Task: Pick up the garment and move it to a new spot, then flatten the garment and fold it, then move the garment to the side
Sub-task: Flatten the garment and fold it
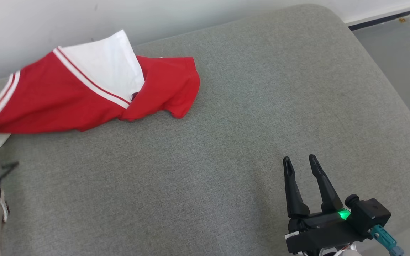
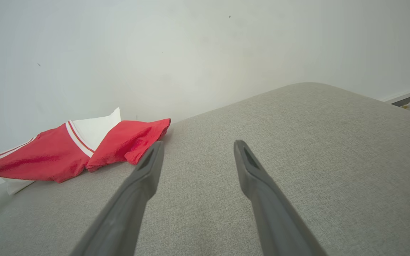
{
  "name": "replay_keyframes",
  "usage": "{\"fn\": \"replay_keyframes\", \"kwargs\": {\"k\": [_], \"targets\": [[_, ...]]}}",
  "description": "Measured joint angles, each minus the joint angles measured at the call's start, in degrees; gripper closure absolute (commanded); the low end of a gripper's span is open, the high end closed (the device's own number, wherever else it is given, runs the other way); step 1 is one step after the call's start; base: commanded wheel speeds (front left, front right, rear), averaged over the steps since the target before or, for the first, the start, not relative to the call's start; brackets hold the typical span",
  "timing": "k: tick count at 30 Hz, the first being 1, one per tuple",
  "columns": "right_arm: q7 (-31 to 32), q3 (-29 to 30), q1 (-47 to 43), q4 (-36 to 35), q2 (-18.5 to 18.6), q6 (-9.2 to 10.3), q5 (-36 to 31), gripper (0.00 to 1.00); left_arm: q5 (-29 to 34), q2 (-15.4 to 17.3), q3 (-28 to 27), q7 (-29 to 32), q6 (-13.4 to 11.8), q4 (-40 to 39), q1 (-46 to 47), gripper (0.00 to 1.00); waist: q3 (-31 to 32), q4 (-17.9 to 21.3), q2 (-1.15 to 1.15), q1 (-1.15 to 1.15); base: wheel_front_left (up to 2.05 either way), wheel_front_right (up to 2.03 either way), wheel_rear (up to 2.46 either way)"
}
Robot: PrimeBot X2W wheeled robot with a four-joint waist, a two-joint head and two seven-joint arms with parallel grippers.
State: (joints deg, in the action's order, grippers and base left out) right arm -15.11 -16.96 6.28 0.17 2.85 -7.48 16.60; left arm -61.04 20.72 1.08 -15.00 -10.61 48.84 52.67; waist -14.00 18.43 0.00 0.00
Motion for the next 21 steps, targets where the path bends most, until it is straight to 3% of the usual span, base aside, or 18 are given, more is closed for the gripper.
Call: {"fn": "replay_keyframes", "kwargs": {"k": [5, 6, 7, 8, 9, 13, 21], "targets": [[0.0, -0.5, -0.3, 0.3, 0.0, 0.00, -0.1, 0.00, 0.7, 0.6, 1.2, 1.1, 0.9, 1.4, -4.6, 1.00, 0.5, -0.7, 0.00, 0.00, 0.00, 0.00, 0.00], [0.0, -0.7, -0.4, 0.5, 0.0, 0.00, -0.2, 0.00, 0.7, 0.8, 1.1, 0.9, 1.1, 1.3, -5.5, 0.96, 0.6, -0.9, 0.00, -0.01, 0.00, 0.00, 0.00], [0.0, -0.8, -0.5, 0.6, 0.0, 0.00, -0.3, 0.00, 1.3, 1.1, 1.6, 0.8, 1.6, 1.0, -6.5, 0.42, 0.8, -1.1, 0.00, 0.00, 0.00, 0.00, 0.00], [0.0, -1.0, -0.6, 0.7, 0.0, 0.00, -0.4, 0.00, 2.7, 1.5, 1.9, 0.6, 2.5, 0.3, -7.6, 0.05, 0.9, -1.3, 0.00, 0.00, 0.00, 0.00, 0.00], [0.0, -1.0, -0.7, 0.8, 0.0, 0.00, -0.5, 0.00, 3.7, 2.1, 2.5, 0.3, 3.2, -0.4, -8.6, 0.00, 1.0, -1.5, 0.00, 0.00, 0.00, 0.00, 0.00], [0.0, -1.2, -1.0, 1.1, 0.0, 0.00, -0.7, 0.00, 9.6, 3.7, 4.1, 0.1, 5.2, -5.1, -12.8, 0.00, 1.7, -2.2, 0.00, 0.00, 0.00, 0.00, 0.00], [0.0, -1.1, -1.6, 2.6, 0.1, 0.00, -1.5, 0.00, 29.6, 2.9, 0.6, 0.0, 2.7, -31.4, -29.3, 0.00, 3.9, -4.0, 0.00, -0.01, 0.00, 0.00, 0.00]]}}
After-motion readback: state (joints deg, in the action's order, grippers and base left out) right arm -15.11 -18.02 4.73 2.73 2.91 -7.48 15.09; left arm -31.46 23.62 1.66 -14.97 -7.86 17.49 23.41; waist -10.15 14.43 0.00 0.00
